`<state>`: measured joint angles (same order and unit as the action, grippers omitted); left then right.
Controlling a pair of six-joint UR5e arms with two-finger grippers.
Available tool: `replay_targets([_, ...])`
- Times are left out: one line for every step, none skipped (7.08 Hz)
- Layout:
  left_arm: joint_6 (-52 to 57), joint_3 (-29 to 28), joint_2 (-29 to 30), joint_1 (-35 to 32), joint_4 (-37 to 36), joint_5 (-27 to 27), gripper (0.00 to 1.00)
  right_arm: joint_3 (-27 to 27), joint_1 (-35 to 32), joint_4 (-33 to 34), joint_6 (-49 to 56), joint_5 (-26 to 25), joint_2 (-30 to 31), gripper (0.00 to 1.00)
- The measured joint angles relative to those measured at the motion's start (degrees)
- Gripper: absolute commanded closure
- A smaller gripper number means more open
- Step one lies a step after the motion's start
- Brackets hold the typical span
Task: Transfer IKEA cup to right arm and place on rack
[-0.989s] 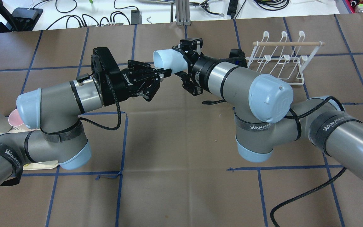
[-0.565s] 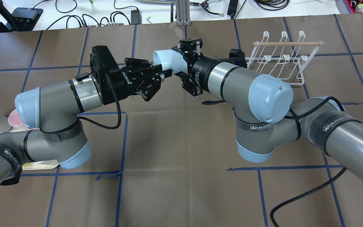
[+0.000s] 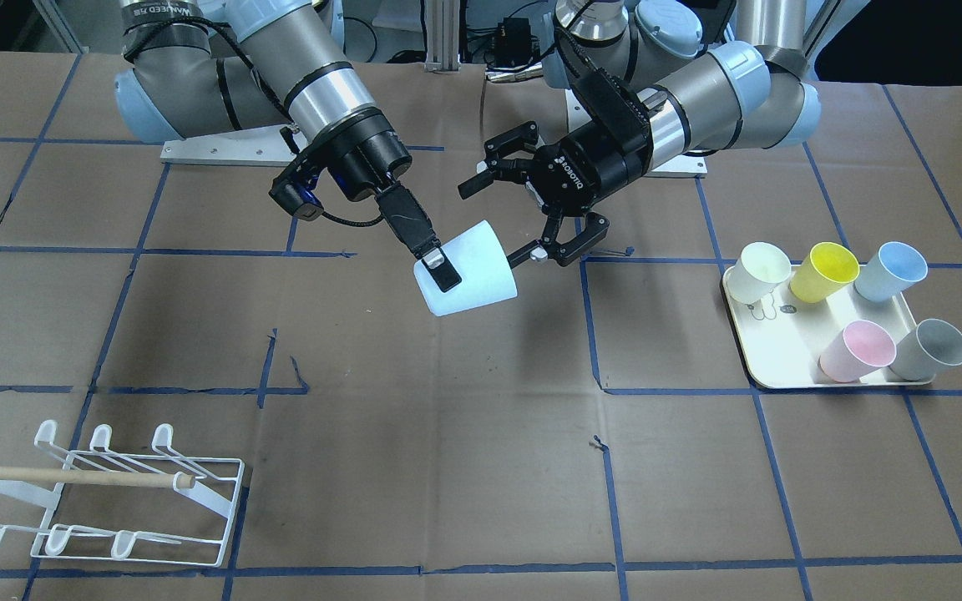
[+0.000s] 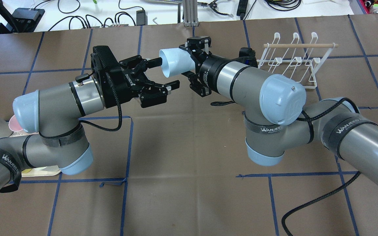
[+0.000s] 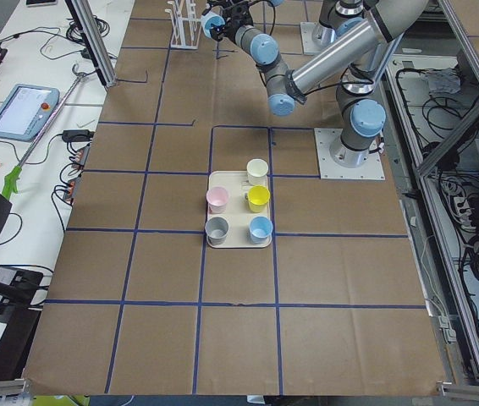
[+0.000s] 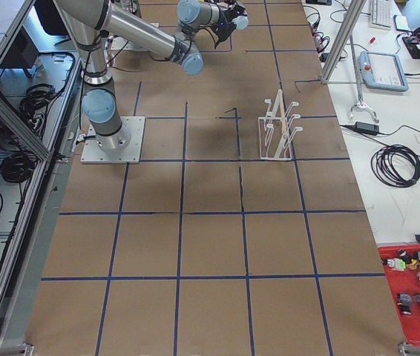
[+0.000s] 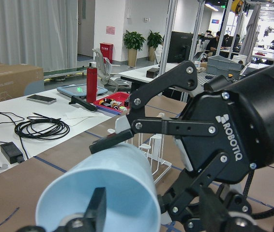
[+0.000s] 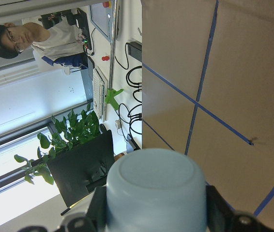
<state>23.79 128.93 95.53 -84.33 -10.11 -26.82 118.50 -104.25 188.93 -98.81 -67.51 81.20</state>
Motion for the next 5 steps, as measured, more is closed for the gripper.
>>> replay_targets([-0.1, -0.01, -0.12, 1.56, 0.02, -0.14, 0.01, -1.13, 0.84, 0.13, 1.83, -0.04, -0.73, 0.81])
replay_targets([-0.16, -0.05, -0.2, 4.59, 0.1, -0.09, 0.01, -2.25, 2.37, 0.18, 6.39, -0.08, -1.7, 0.89])
replay_targets([-0.21, -0.06, -0.21, 8.27, 0.3, 0.11, 0.01, -3.38, 4.38, 0.2, 12.3, -0.15, -2.44, 0.91])
replay_targets([-0.38, -0.1, -0.16, 11.4, 0.67, 0.03, 0.01, -4.58, 6.43, 0.21, 18.01, -0.4, -2.88, 0.92])
replay_targets([-1.1, -0.41, -0.02, 13.06, 1.07, -0.84, 0.01, -5.71, 8.08, 0.21, 23.01, -1.71, -3.29, 0.92])
